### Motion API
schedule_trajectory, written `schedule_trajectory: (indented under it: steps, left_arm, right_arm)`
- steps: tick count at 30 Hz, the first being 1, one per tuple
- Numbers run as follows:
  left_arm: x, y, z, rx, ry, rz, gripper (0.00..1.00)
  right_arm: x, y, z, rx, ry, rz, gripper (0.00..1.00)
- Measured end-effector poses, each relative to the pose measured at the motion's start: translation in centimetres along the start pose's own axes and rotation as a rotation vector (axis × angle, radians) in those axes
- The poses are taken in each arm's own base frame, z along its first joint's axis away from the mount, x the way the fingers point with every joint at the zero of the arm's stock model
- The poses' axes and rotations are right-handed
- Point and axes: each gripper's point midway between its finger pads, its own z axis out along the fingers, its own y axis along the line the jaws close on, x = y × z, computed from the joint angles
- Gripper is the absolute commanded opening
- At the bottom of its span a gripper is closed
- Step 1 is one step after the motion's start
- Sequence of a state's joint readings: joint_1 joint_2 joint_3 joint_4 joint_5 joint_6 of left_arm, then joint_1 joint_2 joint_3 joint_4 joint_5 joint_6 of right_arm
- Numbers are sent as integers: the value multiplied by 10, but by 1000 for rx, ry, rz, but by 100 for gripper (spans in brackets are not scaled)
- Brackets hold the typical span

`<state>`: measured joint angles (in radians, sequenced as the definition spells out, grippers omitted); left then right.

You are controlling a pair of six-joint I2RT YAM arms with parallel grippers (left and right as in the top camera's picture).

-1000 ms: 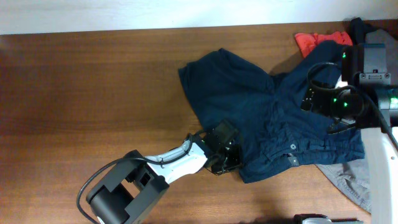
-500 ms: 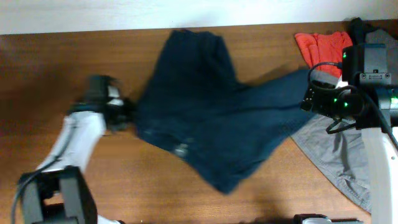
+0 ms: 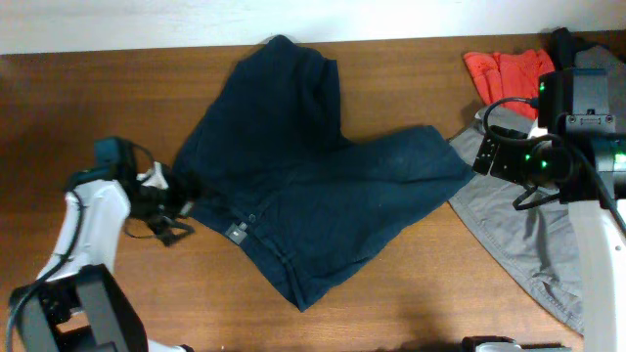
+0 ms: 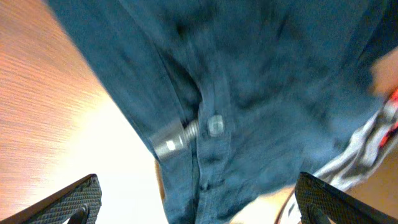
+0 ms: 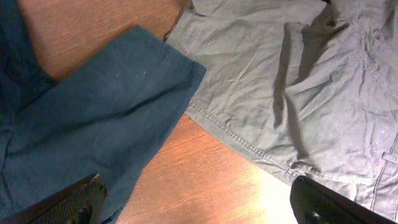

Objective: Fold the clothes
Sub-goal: 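Grasp the shorts waistband with the left gripper and drag it toward the left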

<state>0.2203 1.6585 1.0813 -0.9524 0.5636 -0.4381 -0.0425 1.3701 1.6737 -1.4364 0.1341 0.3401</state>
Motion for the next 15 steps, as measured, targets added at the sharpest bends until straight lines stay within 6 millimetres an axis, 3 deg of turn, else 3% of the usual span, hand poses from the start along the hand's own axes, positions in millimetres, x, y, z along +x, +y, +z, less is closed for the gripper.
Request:
schedule_trajectory:
  steps: [5,7,10,14,15]
  left_arm:
    - [71,1,62,-47,179,71,98]
    - [83,7,82,-65,181,83,96]
    - [79,4,85,-55,138,89,92]
    - [62,1,87,-64,52,109,48]
    - [57,3,88,-80,27,111,42]
  right_arm:
    - [0,0,0,0,0,0,99]
    - [0,0,0,0,-1,0,99]
    - [0,0,0,0,0,-4,99]
    - [0,0,0,0,0,-8,99]
    - [0,0,0,0,0,-9,99]
